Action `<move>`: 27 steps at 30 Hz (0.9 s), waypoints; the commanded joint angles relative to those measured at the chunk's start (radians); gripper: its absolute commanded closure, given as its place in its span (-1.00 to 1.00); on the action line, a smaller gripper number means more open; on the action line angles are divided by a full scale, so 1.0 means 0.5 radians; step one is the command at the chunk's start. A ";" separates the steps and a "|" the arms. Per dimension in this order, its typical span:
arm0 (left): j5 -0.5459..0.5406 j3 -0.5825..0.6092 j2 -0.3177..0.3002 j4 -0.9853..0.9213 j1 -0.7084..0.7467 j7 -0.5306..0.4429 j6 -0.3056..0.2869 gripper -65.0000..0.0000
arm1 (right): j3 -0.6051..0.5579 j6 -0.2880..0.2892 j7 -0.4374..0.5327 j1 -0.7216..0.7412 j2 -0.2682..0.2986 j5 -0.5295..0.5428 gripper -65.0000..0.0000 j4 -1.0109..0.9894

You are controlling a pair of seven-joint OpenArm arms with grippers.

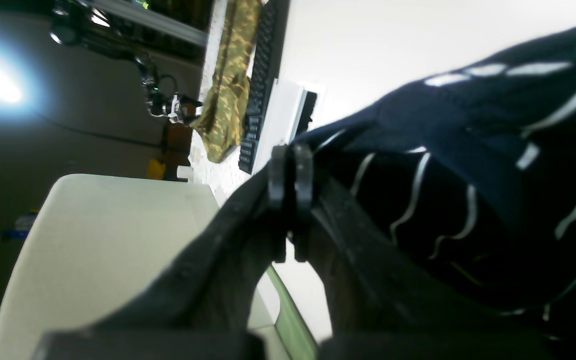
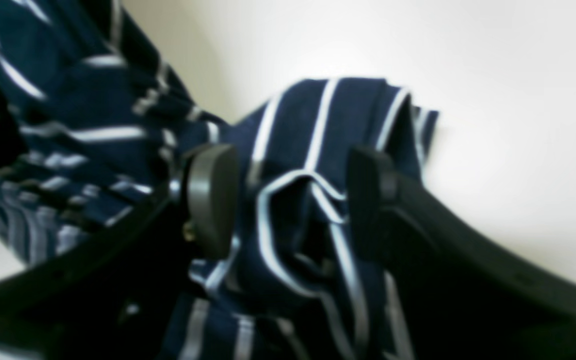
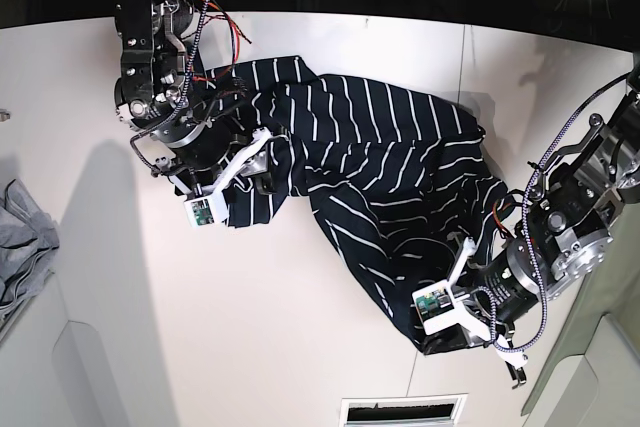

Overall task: Layout the t-shirt on the table in an organized manner, then fold the t-shirt properly
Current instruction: 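Pull the held fabric with the right gripper, spreading the shirt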

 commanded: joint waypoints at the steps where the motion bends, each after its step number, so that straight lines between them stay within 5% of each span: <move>1: 0.019 -0.028 -0.023 0.043 -0.050 -0.005 0.045 1.00 | -0.002 0.072 0.047 0.040 -0.005 0.085 -0.05 0.038; 7: 0.018 -0.028 -0.023 0.047 -0.043 0.003 0.046 1.00 | -0.002 0.272 0.046 0.172 -0.014 0.279 -0.06 0.040; 17: -0.027 -0.028 -0.022 0.047 -0.043 0.002 0.047 1.00 | -0.087 0.269 0.043 0.436 -0.070 0.220 -0.05 -0.111; 24: -0.027 -0.028 -0.022 0.045 -0.043 0.002 0.047 1.00 | -0.362 0.272 0.259 0.538 -0.072 0.114 -0.04 -0.545; 27: -0.027 -0.028 -0.022 0.027 -0.043 0.002 0.047 1.00 | -0.474 0.262 0.366 0.542 -0.073 0.035 0.48 -0.635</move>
